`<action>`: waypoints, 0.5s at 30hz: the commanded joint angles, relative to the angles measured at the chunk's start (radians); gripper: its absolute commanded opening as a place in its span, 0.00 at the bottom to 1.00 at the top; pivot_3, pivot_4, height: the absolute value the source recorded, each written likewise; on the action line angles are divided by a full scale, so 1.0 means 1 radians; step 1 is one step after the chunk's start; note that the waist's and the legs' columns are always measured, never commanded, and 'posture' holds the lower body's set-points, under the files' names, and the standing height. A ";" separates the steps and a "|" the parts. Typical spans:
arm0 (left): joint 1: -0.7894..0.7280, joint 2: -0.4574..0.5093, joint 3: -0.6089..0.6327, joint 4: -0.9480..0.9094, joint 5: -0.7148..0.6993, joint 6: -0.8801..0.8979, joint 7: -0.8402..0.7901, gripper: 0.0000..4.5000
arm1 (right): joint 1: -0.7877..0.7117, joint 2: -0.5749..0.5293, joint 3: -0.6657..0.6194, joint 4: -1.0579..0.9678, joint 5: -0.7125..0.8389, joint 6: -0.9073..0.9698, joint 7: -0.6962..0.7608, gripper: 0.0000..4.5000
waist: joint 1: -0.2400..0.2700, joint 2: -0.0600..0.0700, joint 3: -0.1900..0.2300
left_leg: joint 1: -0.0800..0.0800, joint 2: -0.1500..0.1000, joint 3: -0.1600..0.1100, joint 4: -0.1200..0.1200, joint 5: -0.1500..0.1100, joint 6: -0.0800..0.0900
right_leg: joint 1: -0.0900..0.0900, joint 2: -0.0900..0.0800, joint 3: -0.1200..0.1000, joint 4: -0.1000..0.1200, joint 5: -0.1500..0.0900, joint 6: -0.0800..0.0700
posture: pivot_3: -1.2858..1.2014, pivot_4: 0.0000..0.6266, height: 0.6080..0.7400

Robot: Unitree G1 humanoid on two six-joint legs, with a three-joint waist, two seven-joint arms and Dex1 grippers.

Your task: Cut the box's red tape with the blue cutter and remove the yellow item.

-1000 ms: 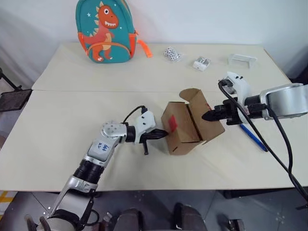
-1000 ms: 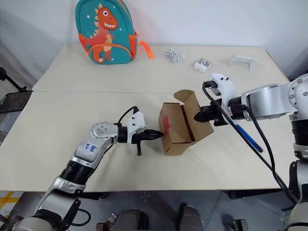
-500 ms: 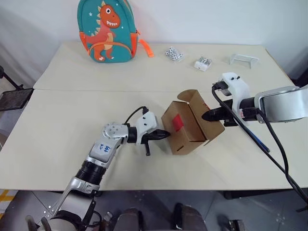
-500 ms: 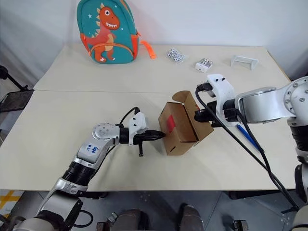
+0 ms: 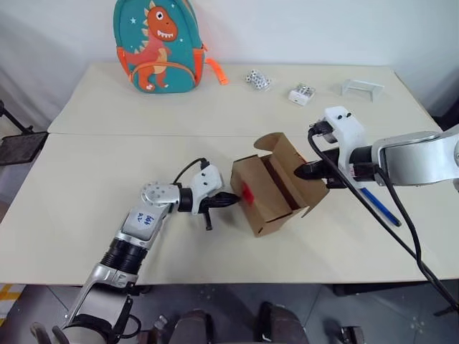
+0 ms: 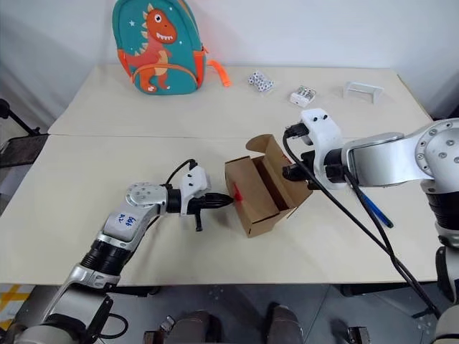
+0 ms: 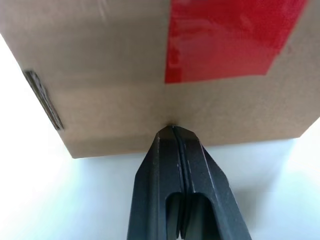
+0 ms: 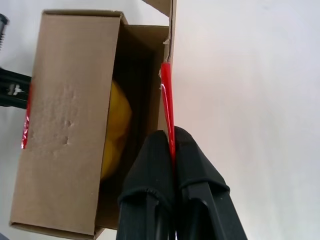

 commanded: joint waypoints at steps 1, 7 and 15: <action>0.000 0.048 0.038 -0.066 -0.059 0.039 -0.057 0.00 | -0.012 -0.002 -0.002 -0.038 0.019 -0.022 -0.008 0.01 | -0.001 0.000 0.000 | 0.000 0.000 0.000 0.000 0.000 0.000 | 0.000 0.000 0.000 0.000 0.000 0.000 | 0.52 0.24 1.00; -0.064 0.214 0.132 -0.178 -0.239 0.251 -0.223 0.00 | 0.005 0.003 -0.002 -0.055 0.019 -0.044 -0.030 0.01 | -0.003 0.000 0.000 | -0.004 0.000 0.001 0.000 0.000 0.000 | -0.005 0.000 0.001 0.002 0.000 0.000 | 0.52 0.24 1.00; -0.227 0.026 0.157 -0.250 -0.380 0.377 -0.063 0.00 | 0.033 0.012 -0.009 -0.059 0.019 -0.070 -0.064 0.01 | 0.004 -0.002 0.001 | -0.013 -0.002 -0.002 0.004 0.000 0.000 | -0.010 0.000 0.000 0.001 0.002 0.003 | 0.52 0.24 1.00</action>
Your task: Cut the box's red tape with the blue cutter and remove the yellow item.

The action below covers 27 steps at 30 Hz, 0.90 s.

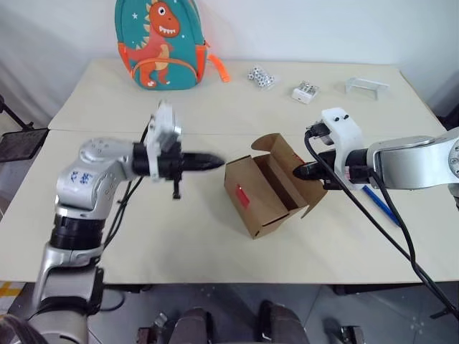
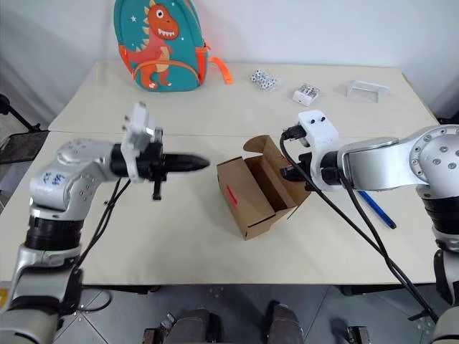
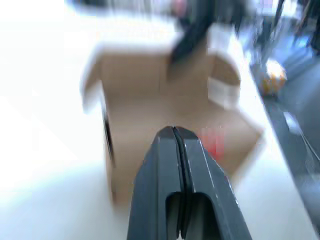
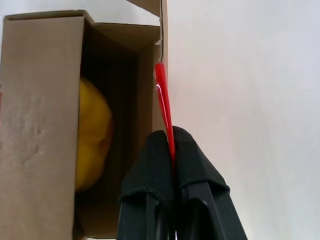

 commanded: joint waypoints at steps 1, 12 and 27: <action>0.006 -0.076 -0.101 -0.031 0.019 0.016 0.069 0.00 | 0.009 0.002 -0.014 -0.021 0.018 -0.027 -0.021 0.01 | -0.004 0.000 0.000 | 0.000 0.000 0.001 0.000 0.000 0.000 | 0.000 0.000 0.000 0.000 0.000 0.000 | 0.52 0.24 1.00; 0.068 -0.018 -0.227 -0.084 0.074 0.044 0.078 0.00 | 0.016 -0.002 -0.027 0.001 0.018 -0.036 -0.059 0.01 | -0.027 0.000 0.000 | 0.001 0.000 0.003 -0.002 0.000 0.000 | -0.003 0.001 0.002 0.000 0.000 0.000 | 0.52 0.24 1.00; 0.143 0.022 -0.282 0.012 0.213 -0.024 0.148 0.00 | 0.071 -0.056 -0.069 0.004 0.018 -0.046 -0.054 0.01 | -0.004 0.000 0.000 | 0.002 0.000 0.003 -0.001 0.001 0.000 | 0.000 0.001 0.002 0.001 0.001 0.000 | 0.52 0.24 1.00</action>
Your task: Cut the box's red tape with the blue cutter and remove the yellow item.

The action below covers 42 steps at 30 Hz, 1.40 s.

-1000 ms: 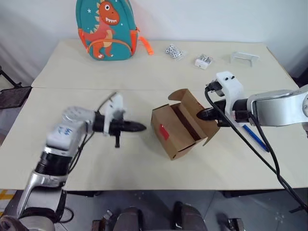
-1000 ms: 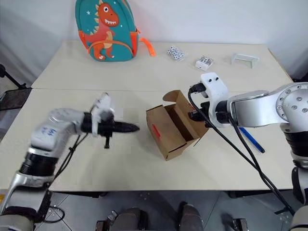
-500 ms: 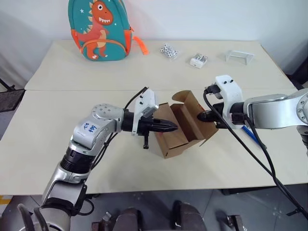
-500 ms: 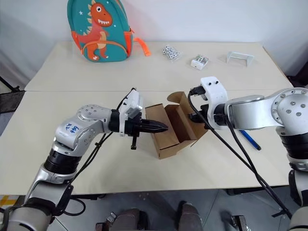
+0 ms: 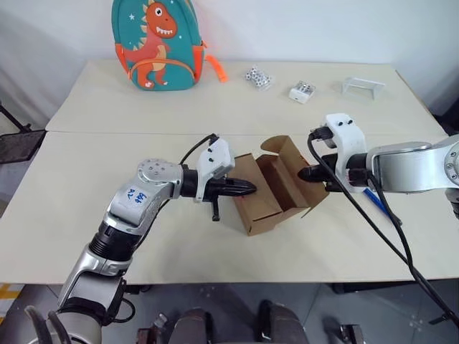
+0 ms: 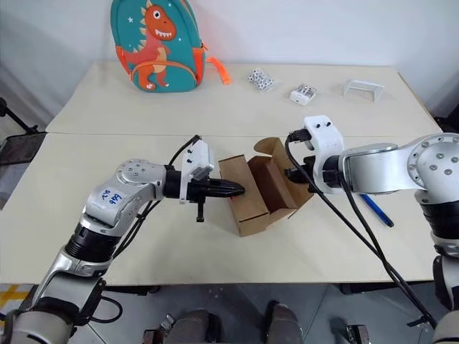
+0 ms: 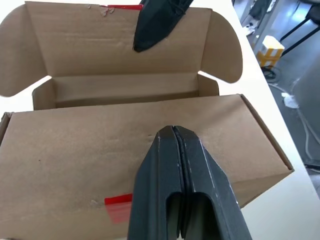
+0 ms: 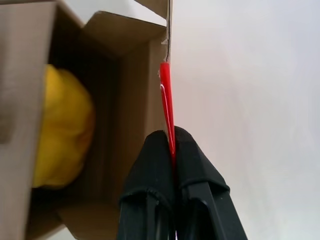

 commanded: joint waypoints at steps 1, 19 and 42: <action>0.045 0.041 -0.014 0.032 0.044 0.033 0.012 0.00 | 0.010 -0.045 -0.058 -0.007 0.016 -0.011 0.000 0.01 | 0.001 0.000 0.000 | 0.000 0.000 0.000 0.000 0.000 0.000 | 0.000 0.000 0.000 0.000 0.000 0.000 | 0.52 0.24 1.00; 0.147 0.134 0.047 0.000 0.036 0.081 0.019 0.00 | 0.075 -0.048 -0.116 -0.038 0.016 -0.033 0.047 0.01 | 0.000 -0.002 0.001 | -0.002 0.000 0.000 -0.001 0.000 0.000 | -0.002 0.000 -0.001 -0.001 0.000 -0.001 | 0.52 0.24 1.00; -0.043 0.105 0.148 -0.076 -0.225 0.199 -0.075 0.00 | 0.045 -0.041 -0.078 -0.039 0.016 -0.042 0.001 0.01 | -0.003 -0.002 0.001 | -0.001 0.000 0.000 -0.001 0.000 0.000 | -0.001 0.000 -0.001 0.000 0.000 0.000 | 0.52 0.24 1.00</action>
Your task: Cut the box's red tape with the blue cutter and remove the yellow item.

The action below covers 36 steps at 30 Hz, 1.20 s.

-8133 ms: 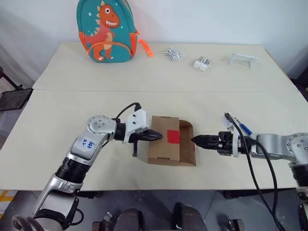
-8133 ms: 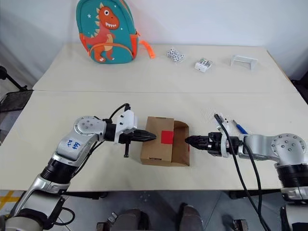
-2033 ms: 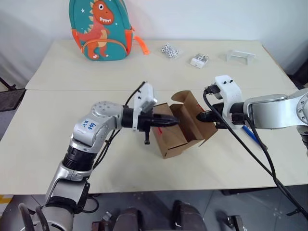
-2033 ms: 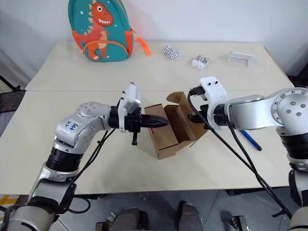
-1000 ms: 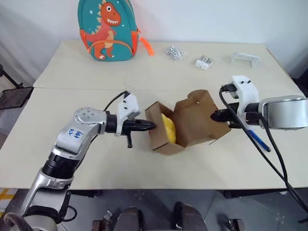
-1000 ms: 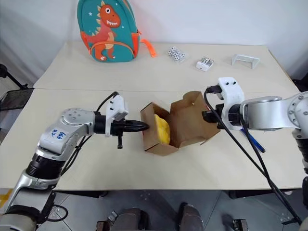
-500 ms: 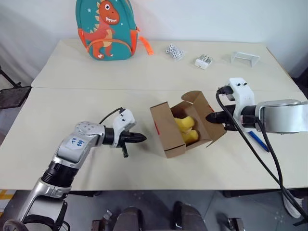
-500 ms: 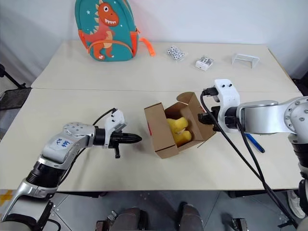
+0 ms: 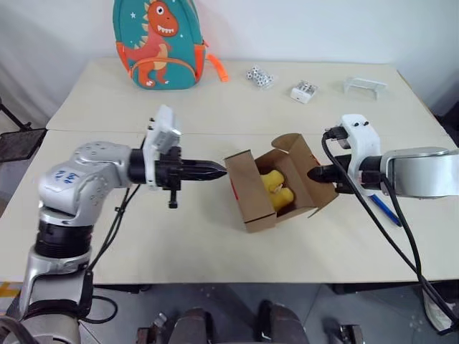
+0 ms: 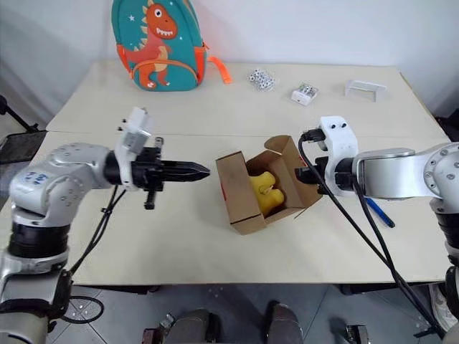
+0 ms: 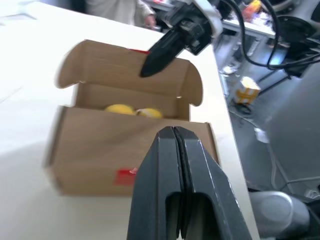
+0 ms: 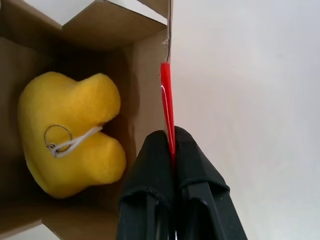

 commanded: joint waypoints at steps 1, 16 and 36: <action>-0.015 -0.042 -0.087 0.010 0.078 -0.055 0.045 0.00 | -0.029 -0.002 -0.006 -0.008 0.009 -0.013 -0.012 0.01 | -0.003 0.000 0.000 | 0.000 0.000 0.000 0.000 0.000 0.000 | 0.000 0.000 0.000 0.000 0.000 0.000 | 0.52 0.24 1.00; 0.061 -0.078 -0.208 0.096 0.262 -0.171 0.112 0.00 | -0.091 0.008 0.003 0.004 0.009 0.008 -0.007 0.01 | 0.000 0.000 0.000 | 0.000 0.000 0.001 0.001 0.000 0.000 | 0.000 0.000 0.001 0.000 0.000 0.000 | 0.52 0.24 1.00; 0.227 -0.078 -0.152 0.088 0.267 -0.151 0.169 0.00 | -0.194 -0.016 0.058 -0.025 0.009 0.080 0.090 0.01 | 0.006 0.001 -0.004 | 0.004 0.000 0.000 0.007 0.000 0.001 | 0.007 -0.001 0.002 0.001 0.001 -0.002 | 0.52 0.24 1.00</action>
